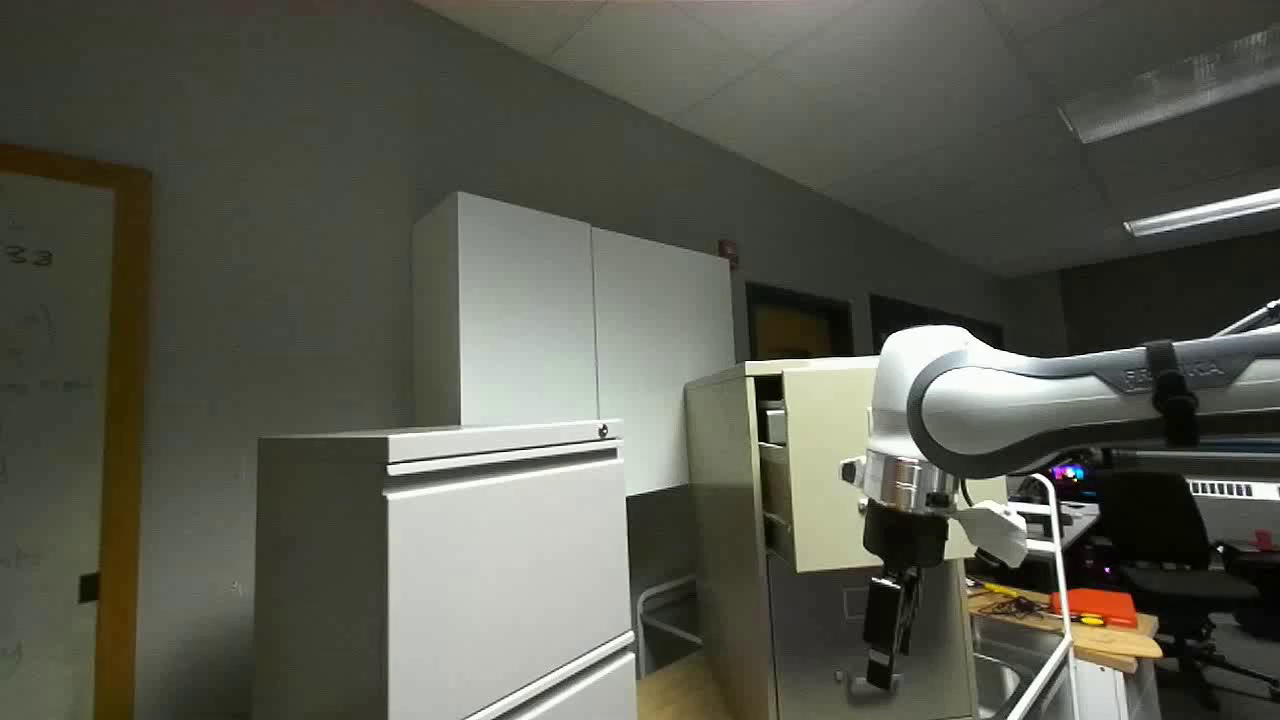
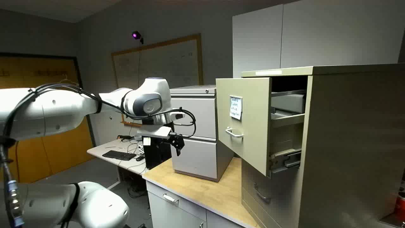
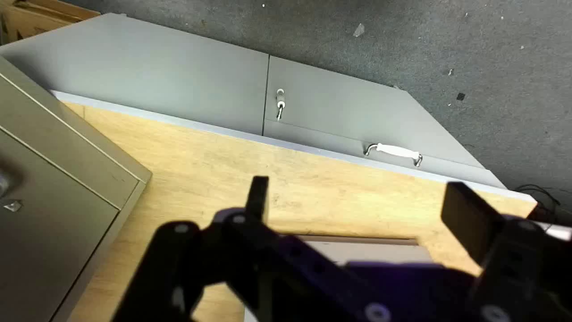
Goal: Close the top drawer on the right
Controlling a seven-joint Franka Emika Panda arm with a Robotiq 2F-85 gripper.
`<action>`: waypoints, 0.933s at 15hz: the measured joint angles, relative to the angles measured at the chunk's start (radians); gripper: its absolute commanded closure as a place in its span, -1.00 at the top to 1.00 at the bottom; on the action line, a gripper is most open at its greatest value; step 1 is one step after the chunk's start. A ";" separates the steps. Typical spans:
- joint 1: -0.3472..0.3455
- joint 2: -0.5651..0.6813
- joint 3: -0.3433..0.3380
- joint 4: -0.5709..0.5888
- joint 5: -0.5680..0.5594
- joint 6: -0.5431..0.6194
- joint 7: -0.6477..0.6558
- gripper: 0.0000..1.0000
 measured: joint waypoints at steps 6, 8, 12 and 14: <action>0.000 -0.001 0.000 0.000 0.000 0.002 0.000 1.00; 0.000 -0.001 0.000 0.000 0.000 0.004 0.003 1.00; -0.003 0.004 0.002 0.000 -0.006 0.053 0.017 1.00; -0.008 0.005 0.015 0.005 -0.032 0.121 0.032 0.49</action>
